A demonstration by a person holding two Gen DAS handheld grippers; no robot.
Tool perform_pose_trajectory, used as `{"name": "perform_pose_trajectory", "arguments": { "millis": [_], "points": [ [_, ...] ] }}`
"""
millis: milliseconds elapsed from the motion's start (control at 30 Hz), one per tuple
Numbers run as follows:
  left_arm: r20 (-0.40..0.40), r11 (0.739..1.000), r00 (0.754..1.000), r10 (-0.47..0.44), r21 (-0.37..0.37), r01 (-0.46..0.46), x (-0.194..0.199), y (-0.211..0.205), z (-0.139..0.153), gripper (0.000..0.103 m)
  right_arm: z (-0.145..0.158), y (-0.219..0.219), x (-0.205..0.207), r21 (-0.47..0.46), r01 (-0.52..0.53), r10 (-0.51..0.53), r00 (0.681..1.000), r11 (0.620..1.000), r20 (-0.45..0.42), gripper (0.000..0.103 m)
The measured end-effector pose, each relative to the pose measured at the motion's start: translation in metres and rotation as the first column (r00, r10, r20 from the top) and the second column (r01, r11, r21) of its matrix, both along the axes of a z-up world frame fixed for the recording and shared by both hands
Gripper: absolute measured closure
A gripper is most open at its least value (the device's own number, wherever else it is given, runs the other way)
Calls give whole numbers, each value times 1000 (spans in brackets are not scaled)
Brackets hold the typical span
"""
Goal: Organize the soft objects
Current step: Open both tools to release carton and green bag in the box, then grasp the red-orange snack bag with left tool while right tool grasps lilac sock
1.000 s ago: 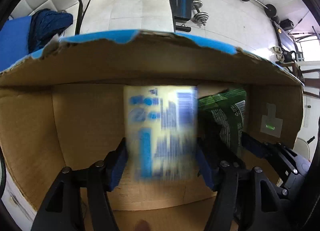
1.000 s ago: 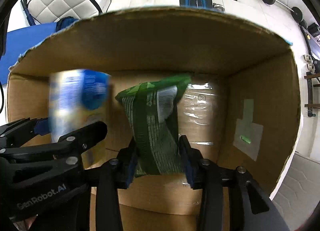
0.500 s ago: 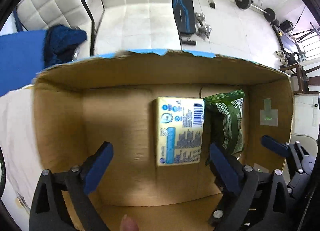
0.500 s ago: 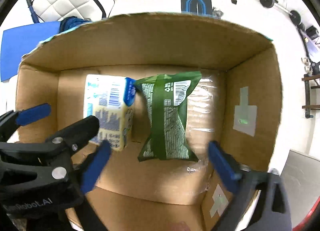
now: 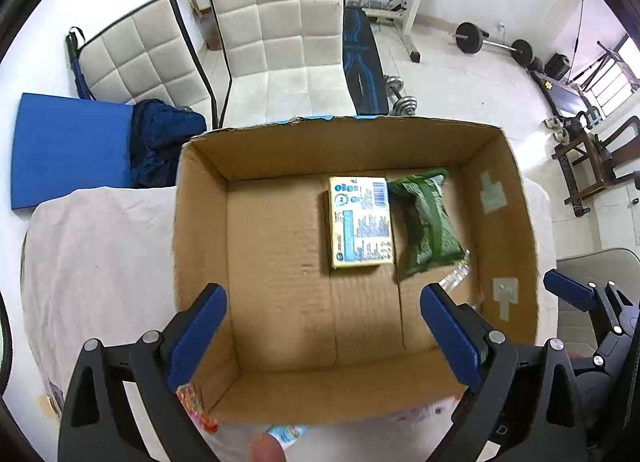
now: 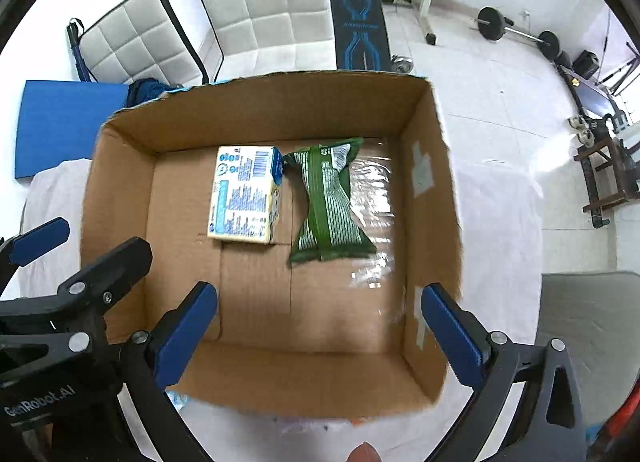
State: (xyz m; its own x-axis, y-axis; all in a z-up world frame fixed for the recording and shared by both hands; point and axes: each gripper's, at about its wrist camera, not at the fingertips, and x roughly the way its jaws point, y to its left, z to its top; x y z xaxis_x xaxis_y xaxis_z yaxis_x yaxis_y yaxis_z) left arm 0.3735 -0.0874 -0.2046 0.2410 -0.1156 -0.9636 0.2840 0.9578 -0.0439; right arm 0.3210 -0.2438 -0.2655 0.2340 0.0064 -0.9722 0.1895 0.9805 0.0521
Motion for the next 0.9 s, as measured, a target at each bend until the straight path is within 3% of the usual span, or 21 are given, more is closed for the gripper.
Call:
{"name": "perform_pose_trajectory", "arguments": {
  "millis": [300, 467, 667, 833, 900],
  "points": [
    [106, 999, 994, 19, -30, -16, -53, 10, 56, 4, 63, 13, -56, -15, 5, -3, 994, 1000, 110, 0],
    [111, 997, 992, 57, -50, -52, -79, 21, 73, 4, 75, 10, -82, 49, -2, -3, 995, 999, 99, 0],
    [117, 993, 987, 109, 25, -113, -114, 51, 51, 4, 28, -6, -120, 138, 71, -69, 997, 988, -19, 0],
    [-28, 979, 984, 178, 104, -174, -133, 82, -22, 4, -51, -20, -146, 182, 159, -125, 975, 970, -184, 0],
    [-98, 966, 965, 243, 120, -231, -136, 98, -55, 4, -77, -30, -155, 196, 233, -187, 955, 952, -229, 0]
  ]
}}
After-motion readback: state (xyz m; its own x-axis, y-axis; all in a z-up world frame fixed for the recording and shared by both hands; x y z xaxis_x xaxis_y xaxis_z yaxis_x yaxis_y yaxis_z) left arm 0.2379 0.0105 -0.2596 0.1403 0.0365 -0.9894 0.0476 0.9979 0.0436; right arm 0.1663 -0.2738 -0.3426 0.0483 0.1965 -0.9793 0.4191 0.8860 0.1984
